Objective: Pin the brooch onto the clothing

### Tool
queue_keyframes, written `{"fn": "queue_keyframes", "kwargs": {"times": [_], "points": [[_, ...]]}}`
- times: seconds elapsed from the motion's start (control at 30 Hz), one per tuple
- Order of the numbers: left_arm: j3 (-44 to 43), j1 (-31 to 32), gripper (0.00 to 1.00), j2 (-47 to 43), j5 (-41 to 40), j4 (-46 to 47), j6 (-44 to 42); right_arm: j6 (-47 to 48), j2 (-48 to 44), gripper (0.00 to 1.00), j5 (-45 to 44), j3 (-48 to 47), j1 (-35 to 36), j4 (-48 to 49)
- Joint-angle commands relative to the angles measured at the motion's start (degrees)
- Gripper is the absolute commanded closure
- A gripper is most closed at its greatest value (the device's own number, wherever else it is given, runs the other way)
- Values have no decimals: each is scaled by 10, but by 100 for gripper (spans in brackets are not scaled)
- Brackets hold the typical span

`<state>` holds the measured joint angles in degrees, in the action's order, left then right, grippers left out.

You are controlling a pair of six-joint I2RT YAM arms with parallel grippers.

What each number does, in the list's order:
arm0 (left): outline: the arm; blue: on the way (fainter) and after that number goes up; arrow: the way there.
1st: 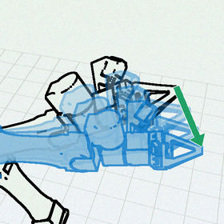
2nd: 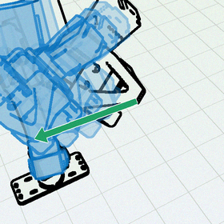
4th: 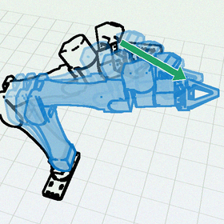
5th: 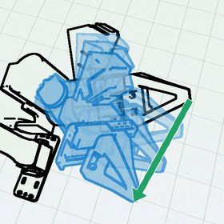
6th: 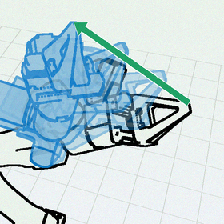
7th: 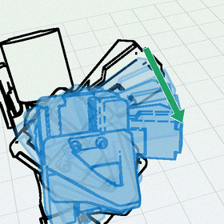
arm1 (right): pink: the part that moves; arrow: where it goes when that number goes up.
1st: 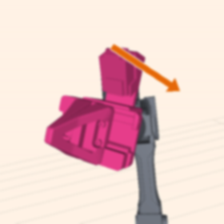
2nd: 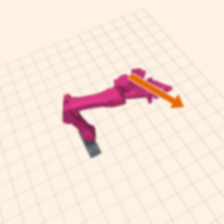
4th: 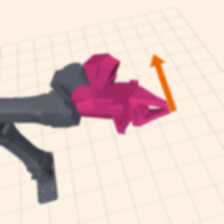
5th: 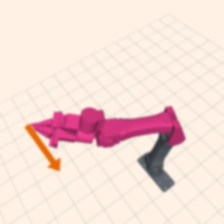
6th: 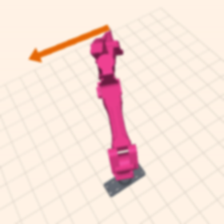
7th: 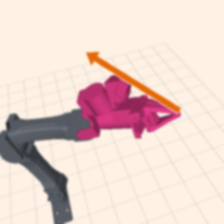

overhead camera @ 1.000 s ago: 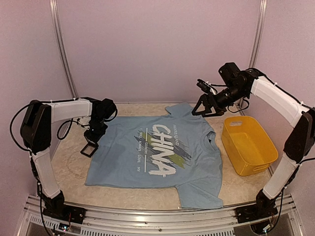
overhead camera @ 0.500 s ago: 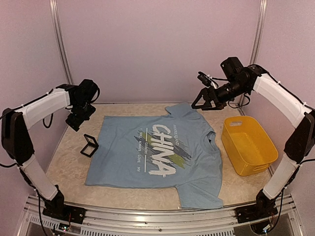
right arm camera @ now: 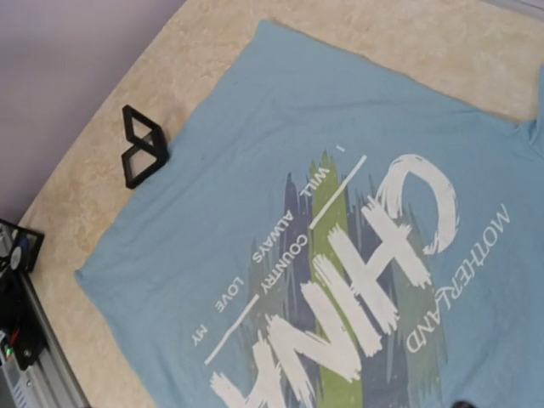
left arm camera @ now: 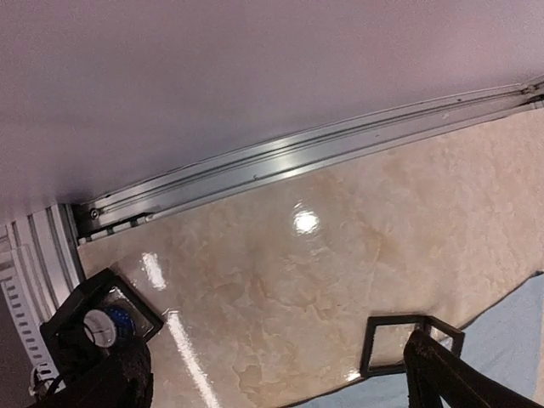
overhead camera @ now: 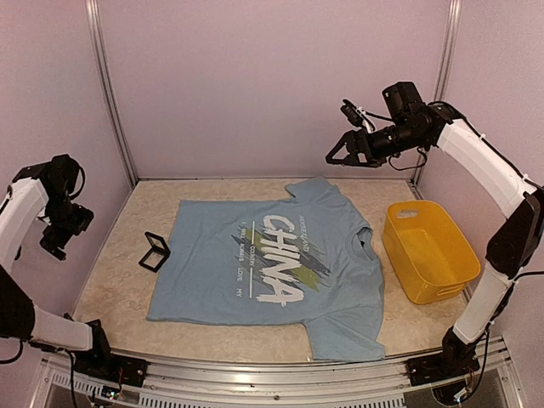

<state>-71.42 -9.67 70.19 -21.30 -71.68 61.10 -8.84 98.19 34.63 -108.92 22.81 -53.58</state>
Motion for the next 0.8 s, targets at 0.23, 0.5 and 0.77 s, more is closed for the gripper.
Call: {"fn": "queue_keyframes", "kwargs": {"times": [0.23,0.5,0.77], "points": [[137,-217,1,-82,139,-65,132,5,20,14,14,-5,-3,5],[131,-218,1,-72,35,-66,272,13,4,14,21,-7,-3,-12],[150,-217,1,-5,-58,-66,176,18,-7,14,36,14,-3,-6]]}}
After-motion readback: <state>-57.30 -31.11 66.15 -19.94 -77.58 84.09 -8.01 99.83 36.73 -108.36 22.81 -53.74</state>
